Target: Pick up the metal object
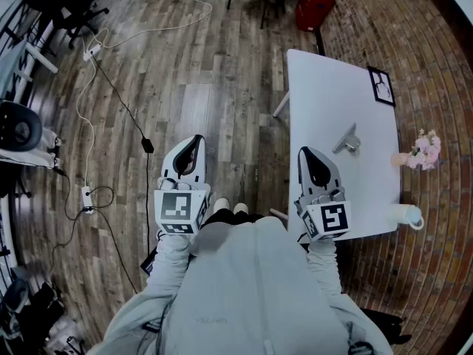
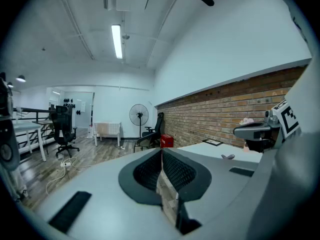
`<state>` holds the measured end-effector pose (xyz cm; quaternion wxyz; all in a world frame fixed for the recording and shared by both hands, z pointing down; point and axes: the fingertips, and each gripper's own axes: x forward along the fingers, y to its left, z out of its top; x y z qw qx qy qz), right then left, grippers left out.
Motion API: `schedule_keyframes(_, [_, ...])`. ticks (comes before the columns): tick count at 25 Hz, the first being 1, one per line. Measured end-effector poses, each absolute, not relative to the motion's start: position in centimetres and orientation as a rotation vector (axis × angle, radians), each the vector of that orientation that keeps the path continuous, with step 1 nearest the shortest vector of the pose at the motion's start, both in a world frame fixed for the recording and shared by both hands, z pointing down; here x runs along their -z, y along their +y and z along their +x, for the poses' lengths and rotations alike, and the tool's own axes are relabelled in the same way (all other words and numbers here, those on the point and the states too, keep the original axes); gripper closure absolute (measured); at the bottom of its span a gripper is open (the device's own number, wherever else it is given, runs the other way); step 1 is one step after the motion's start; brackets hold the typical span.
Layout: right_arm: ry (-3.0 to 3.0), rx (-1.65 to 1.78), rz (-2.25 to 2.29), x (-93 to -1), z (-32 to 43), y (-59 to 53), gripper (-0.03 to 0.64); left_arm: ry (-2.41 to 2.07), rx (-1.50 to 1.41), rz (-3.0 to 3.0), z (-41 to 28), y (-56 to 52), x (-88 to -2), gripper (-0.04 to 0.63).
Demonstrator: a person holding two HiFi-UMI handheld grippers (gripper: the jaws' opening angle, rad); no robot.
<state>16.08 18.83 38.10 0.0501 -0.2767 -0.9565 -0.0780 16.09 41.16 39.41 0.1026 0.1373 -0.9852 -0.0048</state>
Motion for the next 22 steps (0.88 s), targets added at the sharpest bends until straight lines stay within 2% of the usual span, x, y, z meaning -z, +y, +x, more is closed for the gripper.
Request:
schedule_keyframes(14, [-2.943,0.204,-0.778,-38.6,16.0,20.9,0.594,-2.888,-0.011,0.422,16.4,44.5,-40.6,0.563])
schedule_keyframes(22, [-2.924,0.178,-0.796,-40.1,13.1,21.8,0.592,-2.874,0.001,0.424,13.4,44.8,-41.9,0.563])
